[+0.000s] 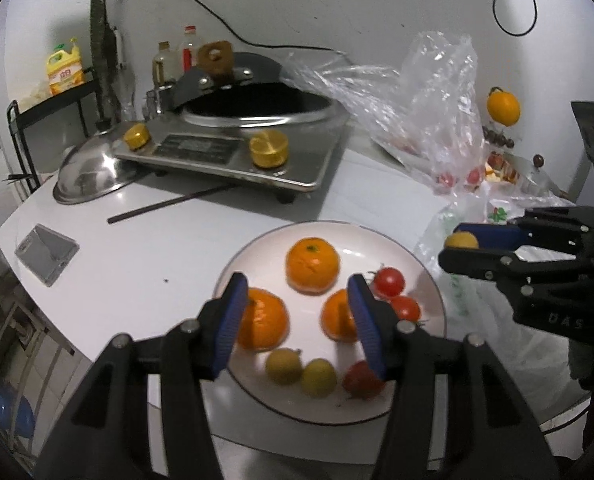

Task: Organize fruits
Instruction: 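Lower the mandarin onto the plate and open the left tool while the right tool lowers its fruit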

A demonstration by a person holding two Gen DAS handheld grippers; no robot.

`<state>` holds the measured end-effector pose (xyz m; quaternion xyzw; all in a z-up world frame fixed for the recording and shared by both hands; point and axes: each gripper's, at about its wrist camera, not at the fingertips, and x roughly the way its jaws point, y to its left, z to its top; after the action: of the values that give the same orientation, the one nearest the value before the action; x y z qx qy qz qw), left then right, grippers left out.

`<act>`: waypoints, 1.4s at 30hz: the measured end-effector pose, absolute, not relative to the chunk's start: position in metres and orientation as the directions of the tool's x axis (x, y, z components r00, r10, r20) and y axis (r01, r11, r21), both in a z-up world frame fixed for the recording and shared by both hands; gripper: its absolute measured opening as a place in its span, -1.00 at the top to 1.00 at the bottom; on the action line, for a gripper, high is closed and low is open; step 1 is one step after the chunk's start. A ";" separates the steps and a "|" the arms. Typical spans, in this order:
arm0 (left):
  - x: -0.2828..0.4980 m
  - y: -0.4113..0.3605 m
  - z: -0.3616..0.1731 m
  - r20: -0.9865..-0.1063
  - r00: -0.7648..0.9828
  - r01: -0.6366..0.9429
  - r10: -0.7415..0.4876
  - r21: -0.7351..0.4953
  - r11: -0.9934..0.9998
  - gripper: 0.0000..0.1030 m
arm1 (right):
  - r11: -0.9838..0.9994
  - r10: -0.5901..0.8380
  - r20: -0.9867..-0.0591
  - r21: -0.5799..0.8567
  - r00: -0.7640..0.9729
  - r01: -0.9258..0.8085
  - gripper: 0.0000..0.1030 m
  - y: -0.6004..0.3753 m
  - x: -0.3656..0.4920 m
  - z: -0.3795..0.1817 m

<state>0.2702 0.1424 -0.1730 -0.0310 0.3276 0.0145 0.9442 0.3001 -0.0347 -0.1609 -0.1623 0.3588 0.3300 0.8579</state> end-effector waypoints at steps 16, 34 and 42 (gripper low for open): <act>0.266 0.188 -0.181 -0.592 0.801 -0.144 0.083 -0.057 0.988 -0.04 | 0.683 0.466 -0.738 -0.051 0.489 -0.728 0.43 0.017 0.322 -0.175; 0.270 0.207 -0.187 -0.591 0.798 -0.200 0.115 -0.081 0.976 -0.04 | 0.690 0.403 -0.776 -0.089 0.484 -0.718 0.42 0.029 0.342 -0.203; 0.268 0.211 -0.190 -0.597 0.793 -0.214 0.118 -0.092 0.972 -0.04 | 0.689 0.372 -0.780 -0.131 0.504 -0.713 0.42 0.031 0.341 -0.211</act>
<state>0.2680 0.2107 -0.1903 -0.0774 0.3091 0.0881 0.9438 0.3414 0.0313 -0.2110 -0.2248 0.3786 0.3238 0.8374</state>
